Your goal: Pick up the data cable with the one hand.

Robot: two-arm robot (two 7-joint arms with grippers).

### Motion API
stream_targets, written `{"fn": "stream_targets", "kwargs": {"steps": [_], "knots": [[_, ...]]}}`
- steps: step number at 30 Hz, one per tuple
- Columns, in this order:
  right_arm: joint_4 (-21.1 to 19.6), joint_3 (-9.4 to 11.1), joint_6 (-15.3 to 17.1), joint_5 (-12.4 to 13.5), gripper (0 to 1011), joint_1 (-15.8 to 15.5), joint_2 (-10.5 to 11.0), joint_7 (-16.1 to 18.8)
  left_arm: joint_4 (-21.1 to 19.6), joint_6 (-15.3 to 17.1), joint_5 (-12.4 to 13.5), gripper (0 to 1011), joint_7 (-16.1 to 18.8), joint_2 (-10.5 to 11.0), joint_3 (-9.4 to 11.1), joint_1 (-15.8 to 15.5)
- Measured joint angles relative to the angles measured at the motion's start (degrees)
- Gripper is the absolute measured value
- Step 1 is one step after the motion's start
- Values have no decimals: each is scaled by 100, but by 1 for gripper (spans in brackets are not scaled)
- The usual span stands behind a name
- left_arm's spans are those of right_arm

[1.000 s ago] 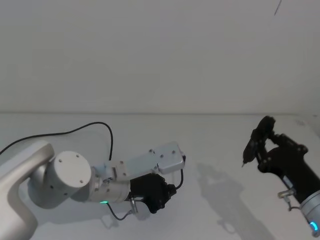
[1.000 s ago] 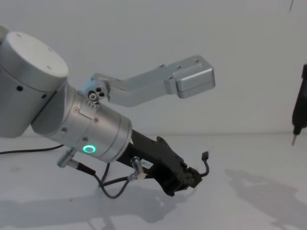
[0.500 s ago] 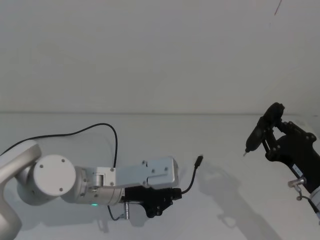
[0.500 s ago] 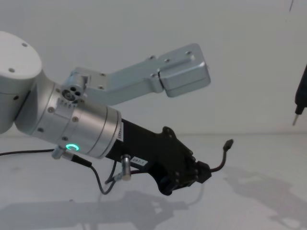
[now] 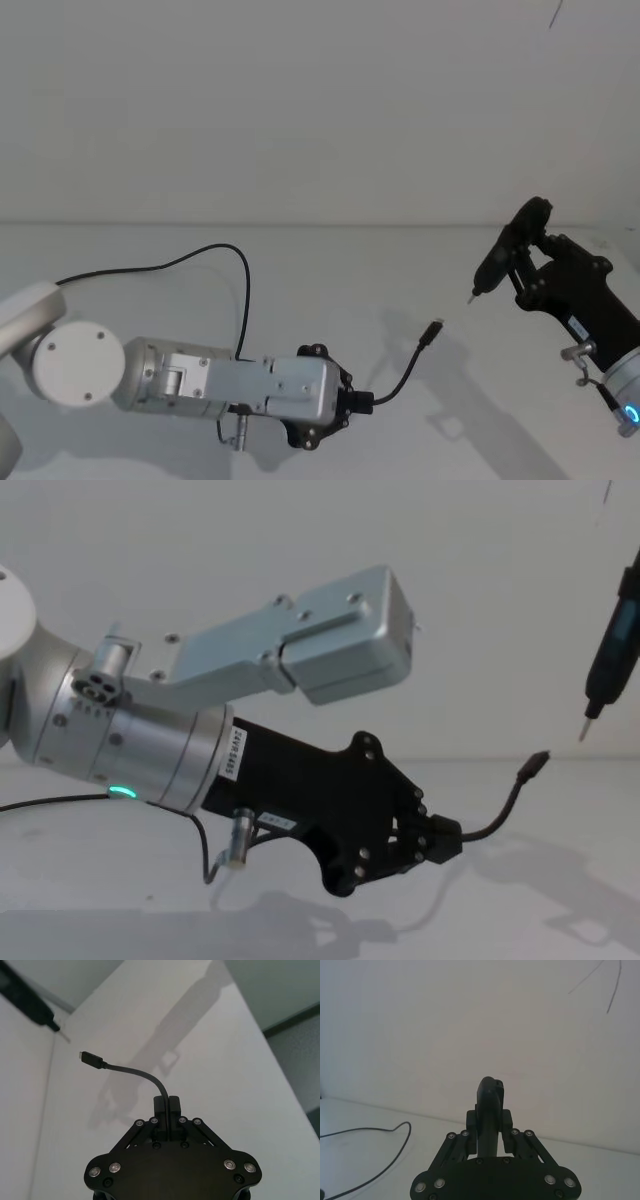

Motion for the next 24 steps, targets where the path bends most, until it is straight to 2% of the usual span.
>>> {"fn": "stream_targets", "kwargs": {"steps": [3,11,24], "knots": [[39,-16,8,35,279,39,-3,33,-15,-275,29,43,-25,46,22,0],[36,-25,113,198,279,78,28,134,-35,-645,67,43,-60,108,51,0],[-606,255,427,398,279,-278,370,147,-47,-914,94,43,-82,155,73,0]]}}
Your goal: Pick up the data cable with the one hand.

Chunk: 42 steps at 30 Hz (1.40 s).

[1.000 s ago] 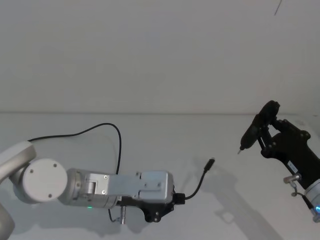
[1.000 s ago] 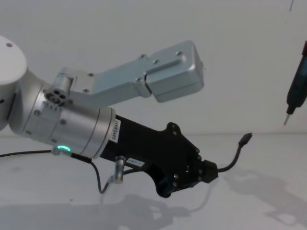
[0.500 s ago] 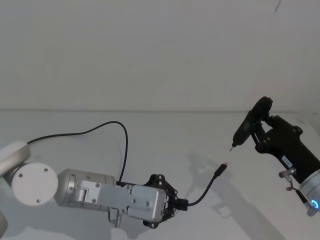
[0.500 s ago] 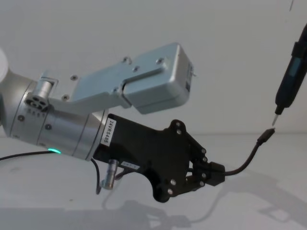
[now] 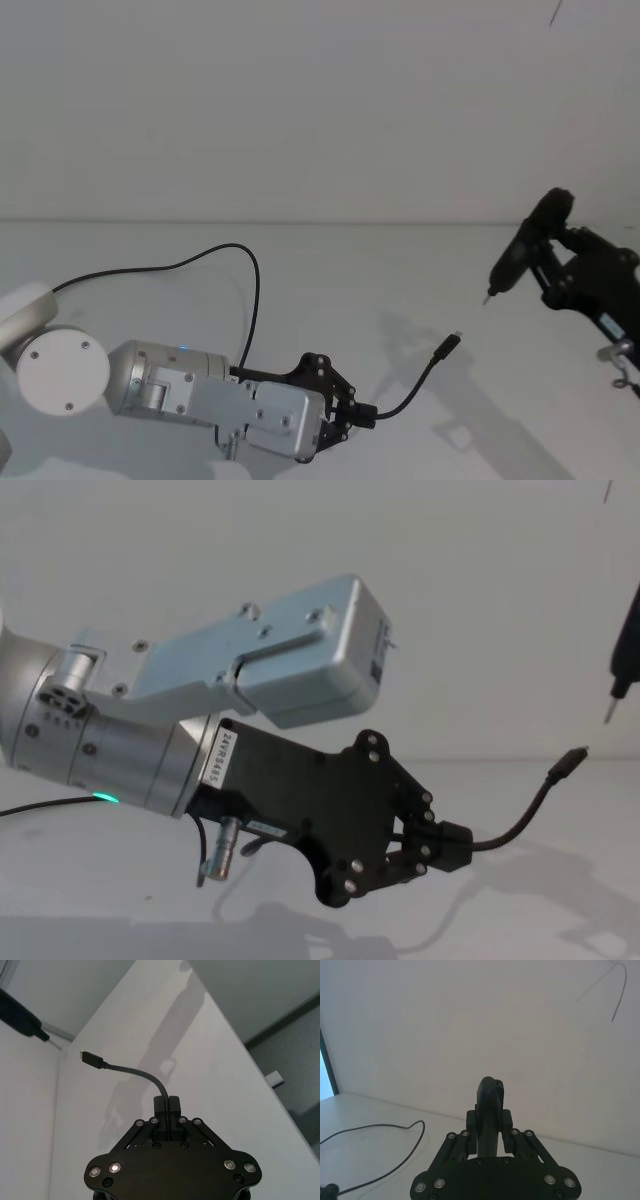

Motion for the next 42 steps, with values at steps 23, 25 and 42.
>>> {"fn": "stream_targets", "kwargs": {"steps": [23,25,42], "knots": [[-650,423,712,611,279,-423,715,400,-7,-135,14,43,-12,21,11,0],[-655,415,729,627,279,-423,740,422,-7,-138,15,43,-12,21,11,0],[-668,273,565,643,279,-397,927,605,-7,-153,13,43,-11,26,11,0]]}}
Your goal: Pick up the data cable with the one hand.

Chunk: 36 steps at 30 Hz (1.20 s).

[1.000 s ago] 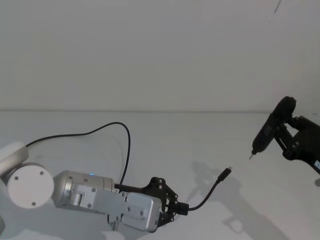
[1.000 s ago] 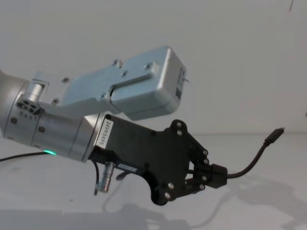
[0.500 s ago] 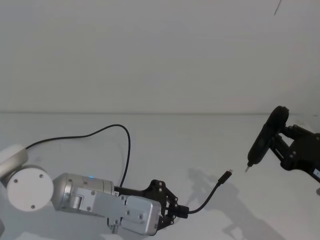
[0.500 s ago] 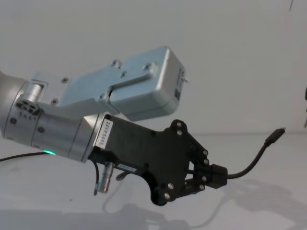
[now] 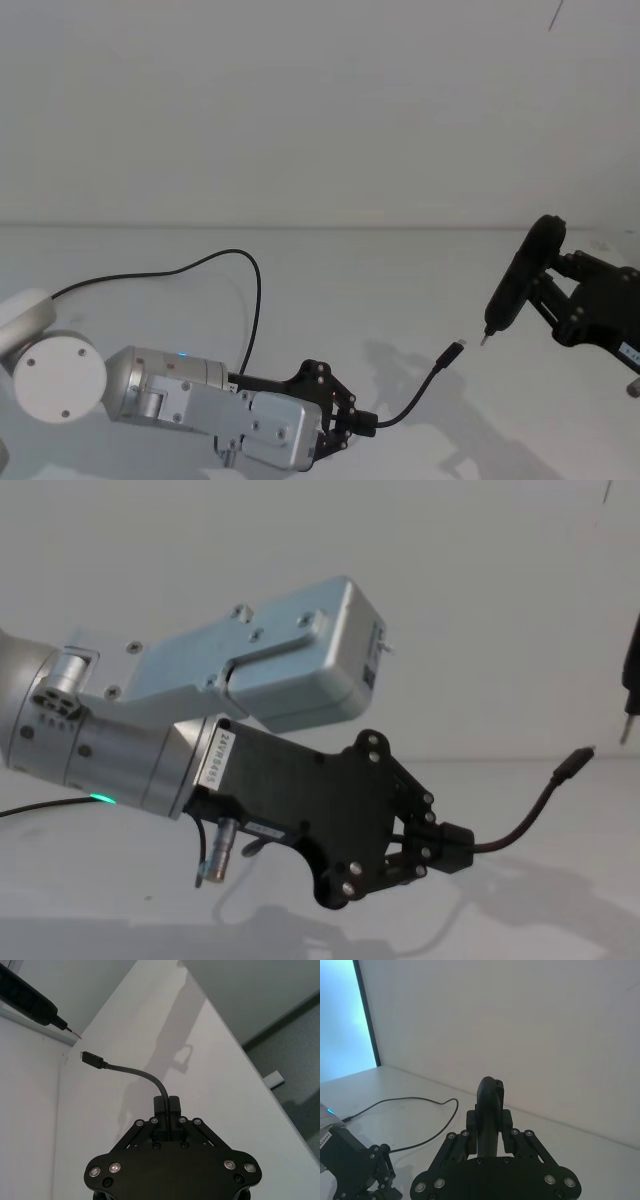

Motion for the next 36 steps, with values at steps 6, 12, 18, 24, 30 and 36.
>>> {"fn": "stream_targets", "kwargs": {"steps": [6,12,18,24,30,36], "knots": [[1,-48,-119,-78,279,9,23,10,0,-3,0,43,0,0,0,0],[6,-102,-201,-147,279,33,33,-26,0,-4,0,43,0,0,0,0],[21,-162,-207,-160,279,73,35,-75,0,-4,0,43,0,0,0,0],[48,-240,-167,-122,279,131,26,-100,0,-4,0,43,0,0,0,0],[77,-310,-130,-73,279,184,22,-107,0,-4,0,43,0,0,0,0],[98,-364,-120,-37,279,222,23,-114,0,-4,0,43,0,0,0,0]]}}
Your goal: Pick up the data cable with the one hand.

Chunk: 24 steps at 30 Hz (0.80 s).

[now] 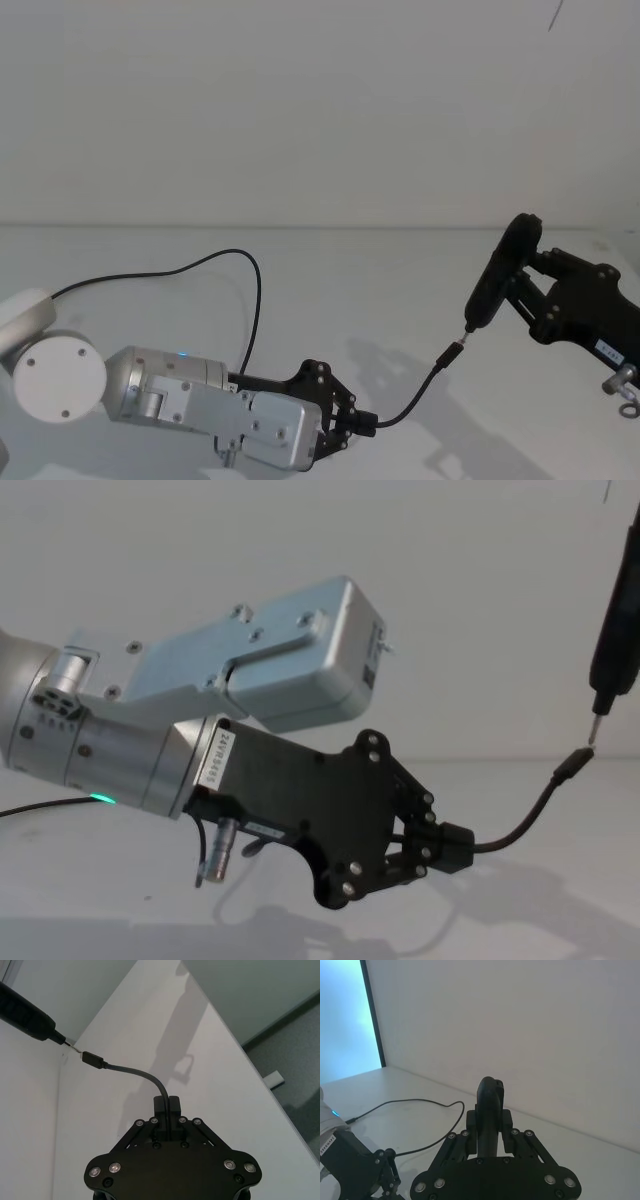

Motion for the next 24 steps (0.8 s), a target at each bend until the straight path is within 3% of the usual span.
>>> {"fn": "stream_targets", "kwargs": {"steps": [24], "knots": [[34,-105,-18,26,279,77,27,-222,0,0,0,43,0,0,0,0]]}}
